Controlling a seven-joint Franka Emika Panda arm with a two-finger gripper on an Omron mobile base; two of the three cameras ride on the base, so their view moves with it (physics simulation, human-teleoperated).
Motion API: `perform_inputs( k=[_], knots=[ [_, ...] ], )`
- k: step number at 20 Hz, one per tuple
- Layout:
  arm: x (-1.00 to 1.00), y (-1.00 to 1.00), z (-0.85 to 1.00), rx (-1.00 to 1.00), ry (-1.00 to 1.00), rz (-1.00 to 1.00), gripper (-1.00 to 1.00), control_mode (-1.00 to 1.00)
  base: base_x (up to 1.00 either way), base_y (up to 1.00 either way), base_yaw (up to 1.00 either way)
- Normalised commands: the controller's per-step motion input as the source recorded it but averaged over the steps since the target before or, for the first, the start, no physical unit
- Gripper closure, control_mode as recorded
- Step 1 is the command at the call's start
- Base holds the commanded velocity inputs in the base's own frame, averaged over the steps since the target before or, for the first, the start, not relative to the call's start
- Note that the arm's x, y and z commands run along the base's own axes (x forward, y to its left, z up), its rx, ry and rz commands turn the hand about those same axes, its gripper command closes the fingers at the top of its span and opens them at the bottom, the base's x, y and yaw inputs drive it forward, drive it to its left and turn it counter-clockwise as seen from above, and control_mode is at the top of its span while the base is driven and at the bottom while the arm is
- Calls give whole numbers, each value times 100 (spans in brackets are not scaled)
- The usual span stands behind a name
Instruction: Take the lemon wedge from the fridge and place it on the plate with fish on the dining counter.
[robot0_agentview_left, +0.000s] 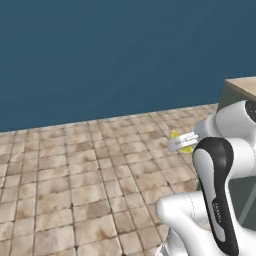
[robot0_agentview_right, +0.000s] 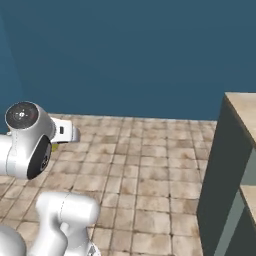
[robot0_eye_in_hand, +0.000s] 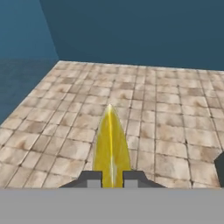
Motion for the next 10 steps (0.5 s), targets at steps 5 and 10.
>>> perform_inputs(
  k=[5,10],
  knots=[
    [0,0,0,0,0,0,100,100,100,32,-4],
    [0,0,0,0,0,0,100,100,100,-3,-15]
  ],
)
